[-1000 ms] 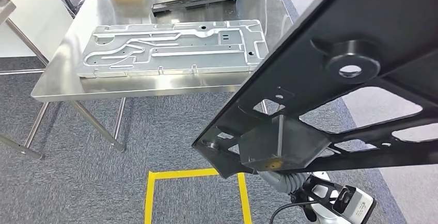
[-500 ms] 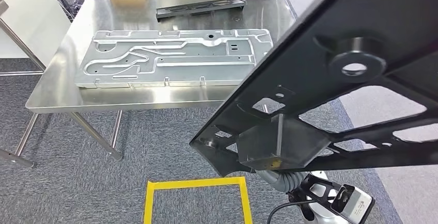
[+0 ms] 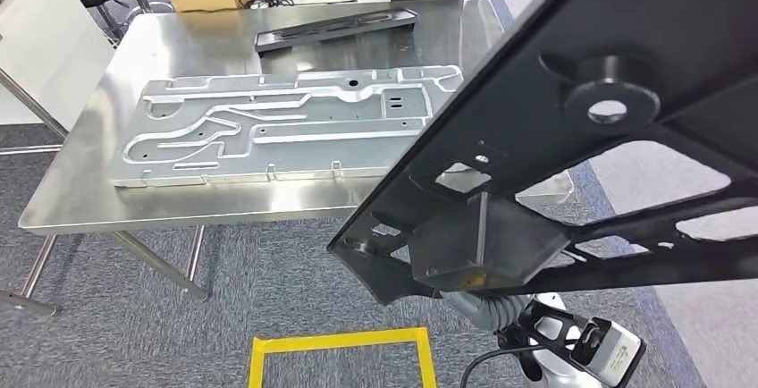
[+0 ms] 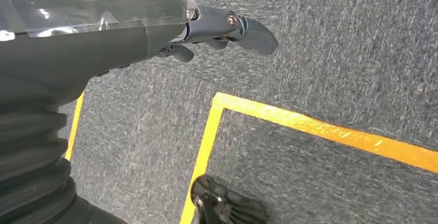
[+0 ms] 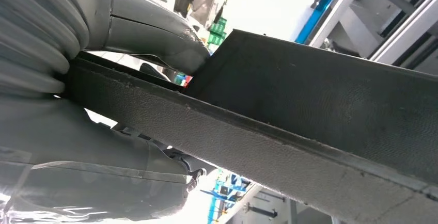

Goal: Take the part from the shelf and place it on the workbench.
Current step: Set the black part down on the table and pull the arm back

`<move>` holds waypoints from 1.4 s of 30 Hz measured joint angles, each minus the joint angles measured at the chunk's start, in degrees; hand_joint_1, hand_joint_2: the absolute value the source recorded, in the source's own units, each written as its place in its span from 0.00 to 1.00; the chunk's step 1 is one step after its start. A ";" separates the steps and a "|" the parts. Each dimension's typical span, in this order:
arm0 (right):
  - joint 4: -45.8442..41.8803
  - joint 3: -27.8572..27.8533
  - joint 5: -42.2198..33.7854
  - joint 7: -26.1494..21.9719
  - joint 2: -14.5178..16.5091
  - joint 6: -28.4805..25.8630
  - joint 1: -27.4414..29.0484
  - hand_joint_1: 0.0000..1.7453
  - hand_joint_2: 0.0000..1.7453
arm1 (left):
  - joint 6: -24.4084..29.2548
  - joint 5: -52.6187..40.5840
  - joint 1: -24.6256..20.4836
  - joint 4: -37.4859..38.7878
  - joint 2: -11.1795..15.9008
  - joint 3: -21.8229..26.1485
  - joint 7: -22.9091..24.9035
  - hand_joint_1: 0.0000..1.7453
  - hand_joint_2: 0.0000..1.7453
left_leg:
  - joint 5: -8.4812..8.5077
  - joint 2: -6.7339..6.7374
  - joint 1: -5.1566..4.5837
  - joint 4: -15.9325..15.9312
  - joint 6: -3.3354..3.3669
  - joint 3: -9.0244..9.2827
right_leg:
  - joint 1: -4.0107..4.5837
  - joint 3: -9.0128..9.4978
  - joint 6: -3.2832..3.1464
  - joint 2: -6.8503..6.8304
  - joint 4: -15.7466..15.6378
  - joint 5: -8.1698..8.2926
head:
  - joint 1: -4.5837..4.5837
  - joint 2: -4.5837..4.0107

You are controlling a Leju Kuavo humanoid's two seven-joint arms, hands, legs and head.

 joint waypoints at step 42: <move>35.43 13.15 50.11 18.00 -1.45 -28.93 -33.13 0.97 1.00 | -3.19 -5.10 -0.55 -0.05 0.13 2.86 -2.91 0.00 1.00 | 10.27 -0.02 0.32 -13.12 1.46 -0.72 | 0.08 -1.21 2.40 0.11 0.95 -0.13 | 0.02 0.00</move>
